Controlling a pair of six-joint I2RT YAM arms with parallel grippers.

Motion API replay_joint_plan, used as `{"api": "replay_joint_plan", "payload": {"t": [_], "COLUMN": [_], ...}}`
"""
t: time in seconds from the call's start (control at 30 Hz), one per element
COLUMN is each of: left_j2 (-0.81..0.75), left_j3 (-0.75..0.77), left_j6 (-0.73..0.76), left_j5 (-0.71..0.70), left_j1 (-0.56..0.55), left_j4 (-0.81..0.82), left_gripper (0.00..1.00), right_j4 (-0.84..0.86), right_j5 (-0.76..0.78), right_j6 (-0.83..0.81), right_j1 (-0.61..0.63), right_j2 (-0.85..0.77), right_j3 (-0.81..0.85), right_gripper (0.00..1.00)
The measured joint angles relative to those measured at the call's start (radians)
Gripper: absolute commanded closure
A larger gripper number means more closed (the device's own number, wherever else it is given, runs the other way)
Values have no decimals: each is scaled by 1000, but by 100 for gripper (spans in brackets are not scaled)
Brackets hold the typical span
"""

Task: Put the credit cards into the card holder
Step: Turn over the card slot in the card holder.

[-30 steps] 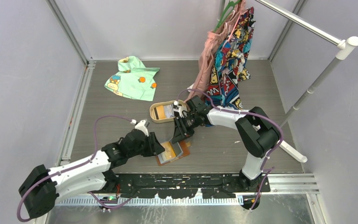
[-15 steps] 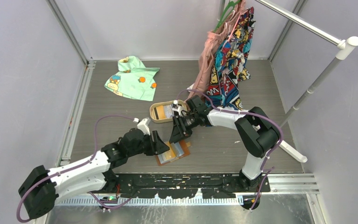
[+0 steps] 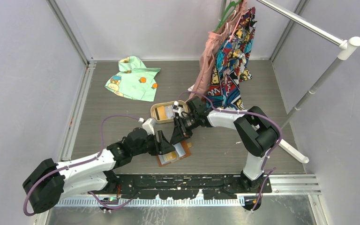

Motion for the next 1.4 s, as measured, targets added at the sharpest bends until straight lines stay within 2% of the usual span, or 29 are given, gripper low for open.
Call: {"api": "replay_joint_plan", "payload": {"t": [0.5,0.7,1.07,1.27,1.4], "left_j2": [124,125,83,79,49], "left_j3": [5,8,8,8,8], "left_j6": [-3,-3,0,3,6], "left_j5": [6,6,-14,-23,-16], "left_j1": [0,0,-1,0,-1], "left_j4": [36,32,-18,-40,-38], "left_gripper": [43,46,50,46,41], "right_j4": [9,-1,-116,-151,-140], "right_j5": [-5,-3,76,109,84], "right_j6": [10,-3,-143,-204,-182], "right_j1": [9,9,-8,-12,-12], "right_j2": [10,12,-15,-54,-53], "right_j3": [0,0,6,14,15], "right_gripper": [72,58,47,52,61]}}
